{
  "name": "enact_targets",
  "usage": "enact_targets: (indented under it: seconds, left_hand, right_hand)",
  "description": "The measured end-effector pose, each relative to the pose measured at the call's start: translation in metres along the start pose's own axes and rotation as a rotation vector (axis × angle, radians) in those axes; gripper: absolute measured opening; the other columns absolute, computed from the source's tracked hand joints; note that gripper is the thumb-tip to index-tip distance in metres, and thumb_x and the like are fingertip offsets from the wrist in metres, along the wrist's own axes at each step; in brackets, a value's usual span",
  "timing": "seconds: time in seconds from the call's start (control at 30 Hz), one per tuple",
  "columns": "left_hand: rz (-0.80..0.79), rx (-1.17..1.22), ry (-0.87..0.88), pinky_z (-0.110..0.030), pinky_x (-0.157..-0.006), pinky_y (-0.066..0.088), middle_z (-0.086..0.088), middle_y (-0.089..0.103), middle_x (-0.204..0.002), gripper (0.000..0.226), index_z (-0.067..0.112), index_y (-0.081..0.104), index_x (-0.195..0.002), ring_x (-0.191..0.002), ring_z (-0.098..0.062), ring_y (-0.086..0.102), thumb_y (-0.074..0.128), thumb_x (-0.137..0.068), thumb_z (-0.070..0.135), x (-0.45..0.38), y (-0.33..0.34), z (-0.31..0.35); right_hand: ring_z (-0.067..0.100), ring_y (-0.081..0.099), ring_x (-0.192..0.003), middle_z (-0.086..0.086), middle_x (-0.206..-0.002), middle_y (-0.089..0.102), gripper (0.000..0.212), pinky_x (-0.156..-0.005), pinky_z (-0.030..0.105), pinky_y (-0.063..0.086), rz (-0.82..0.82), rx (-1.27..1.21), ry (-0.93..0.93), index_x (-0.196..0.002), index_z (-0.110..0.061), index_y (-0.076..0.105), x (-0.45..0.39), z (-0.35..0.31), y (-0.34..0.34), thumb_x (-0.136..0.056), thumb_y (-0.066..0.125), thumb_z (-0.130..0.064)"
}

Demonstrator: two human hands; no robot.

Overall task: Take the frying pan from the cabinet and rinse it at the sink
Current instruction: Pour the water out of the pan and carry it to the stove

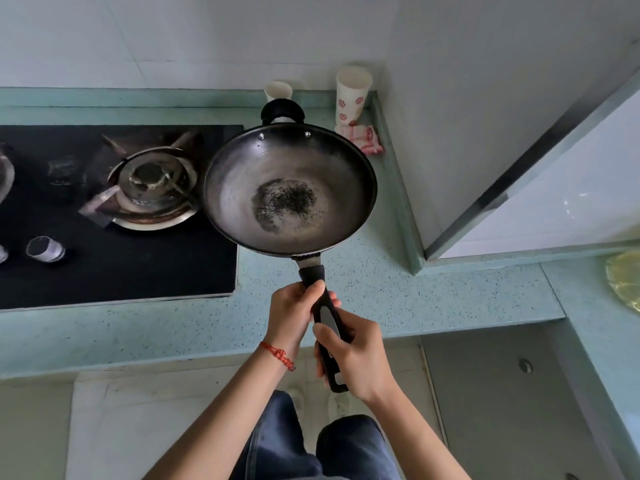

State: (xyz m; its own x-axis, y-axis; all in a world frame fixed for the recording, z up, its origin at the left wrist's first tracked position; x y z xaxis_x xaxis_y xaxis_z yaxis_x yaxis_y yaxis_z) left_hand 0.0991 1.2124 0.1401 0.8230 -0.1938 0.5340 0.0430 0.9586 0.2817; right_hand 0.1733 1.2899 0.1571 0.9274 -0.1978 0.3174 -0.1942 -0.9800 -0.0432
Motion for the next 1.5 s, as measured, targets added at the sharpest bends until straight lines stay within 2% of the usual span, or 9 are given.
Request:
enact_targets:
  seconds: [0.37,0.47,0.67,0.87,1.0,1.2,1.27,1.4,1.5]
  left_hand:
    - [0.03,0.02,-0.058,-0.027,-0.056,0.057,-0.003,0.067,-0.051,0.022,-0.001,0.061,-0.067,-0.052,-0.018,0.066,0.052,-0.087,0.004,-0.048,0.013,-0.004]
    - [0.042,0.014,-0.054,-0.026,-0.054,0.056,-0.003,0.066,-0.05,0.022,-0.002,0.06,-0.067,-0.05,-0.017,0.066,0.052,-0.086,0.003,-0.057,0.017,-0.004]
    - [0.042,0.004,-0.045,-0.025,-0.053,0.056,-0.003,0.066,-0.051,0.021,-0.003,0.059,-0.068,-0.05,-0.017,0.065,0.052,-0.087,0.003,-0.07,0.024,-0.008]
    - [0.05,-0.046,-0.035,-0.024,-0.054,0.055,-0.002,0.066,-0.053,0.021,0.001,0.06,-0.067,-0.052,-0.015,0.065,0.053,-0.087,0.005,-0.074,0.03,-0.013]
    - [0.063,-0.1,-0.015,-0.028,-0.059,0.057,-0.001,0.068,-0.054,0.021,0.004,0.062,-0.067,-0.054,-0.016,0.066,0.055,-0.086,0.007,-0.079,0.032,-0.017]
    - [0.103,-0.14,0.004,-0.027,-0.059,0.055,0.0,0.067,-0.053,0.027,0.009,0.063,-0.058,-0.054,-0.016,0.064,0.057,-0.085,0.009,-0.083,0.047,-0.022]
    - [0.131,-0.17,0.009,-0.032,-0.064,0.055,-0.004,0.068,-0.058,0.028,0.014,0.065,-0.054,-0.061,-0.022,0.065,0.061,-0.082,0.015,-0.087,0.053,-0.027]
    - [0.161,-0.195,0.014,-0.041,-0.071,0.055,-0.019,0.065,-0.073,0.026,-0.003,0.062,-0.068,-0.069,-0.03,0.063,0.062,-0.082,0.02,-0.091,0.07,-0.033]
    - [0.181,-0.213,0.027,-0.027,-0.057,0.055,-0.011,0.061,-0.063,0.028,0.003,0.059,-0.061,-0.06,-0.022,0.061,0.06,-0.083,0.019,-0.093,0.083,-0.032]
  right_hand:
    - [0.025,0.05,-0.035,0.013,-0.052,0.055,0.02,-0.042,0.029,0.04,-0.023,0.032,0.041,-0.067,0.003,0.05,-0.05,0.014,-0.016,-0.082,0.054,-0.011]
    - [0.025,0.05,-0.037,0.014,-0.054,0.055,0.02,-0.042,0.029,0.042,-0.032,0.033,0.057,-0.067,0.002,0.049,-0.059,0.018,-0.021,-0.084,0.053,-0.006]
    - [0.026,0.051,-0.04,0.013,-0.056,0.057,0.017,-0.045,0.037,0.046,-0.042,0.032,0.085,-0.07,0.0,0.051,-0.072,0.025,-0.03,-0.085,0.054,-0.006]
    - [0.026,0.051,-0.038,0.014,-0.056,0.057,0.018,-0.042,0.033,0.044,-0.07,0.026,0.081,-0.07,-0.001,0.05,-0.078,0.028,-0.042,-0.086,0.055,-0.006]
    - [0.026,0.05,-0.037,0.016,-0.057,0.056,0.018,-0.041,0.028,0.043,-0.104,-0.008,0.089,-0.069,-0.006,0.051,-0.081,0.027,-0.048,-0.087,0.055,-0.005]
    - [0.027,0.05,-0.039,0.018,-0.058,0.055,0.009,-0.04,0.028,0.043,-0.121,-0.032,0.117,-0.083,0.004,0.056,-0.086,0.026,-0.068,-0.087,0.056,-0.004]
    - [0.027,0.05,-0.041,0.018,-0.058,0.055,0.007,-0.041,0.028,0.044,-0.133,-0.022,0.121,-0.089,0.002,0.059,-0.089,0.024,-0.079,-0.087,0.056,-0.004]
    - [0.027,0.049,-0.041,0.015,-0.057,0.056,0.01,-0.041,0.029,0.045,-0.154,0.004,0.14,-0.094,-0.004,0.065,-0.098,0.021,-0.102,-0.087,0.058,-0.004]
    - [0.026,0.051,-0.039,0.011,-0.055,0.057,0.014,-0.041,0.029,0.046,-0.184,0.042,0.144,-0.098,-0.002,0.066,-0.106,0.019,-0.118,-0.086,0.059,-0.006]
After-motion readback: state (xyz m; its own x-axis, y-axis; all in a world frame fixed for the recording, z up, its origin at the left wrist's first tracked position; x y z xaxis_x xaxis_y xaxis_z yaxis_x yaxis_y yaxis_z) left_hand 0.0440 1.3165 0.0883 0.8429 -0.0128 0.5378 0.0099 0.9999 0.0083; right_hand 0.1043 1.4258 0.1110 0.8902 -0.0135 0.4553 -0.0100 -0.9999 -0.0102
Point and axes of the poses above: each hand's wrist, its own x-axis away from the middle knuckle, its own y-axis out of the palm, z = x × y, the point moved 1 cm from there along -x, towards the middle knuckle
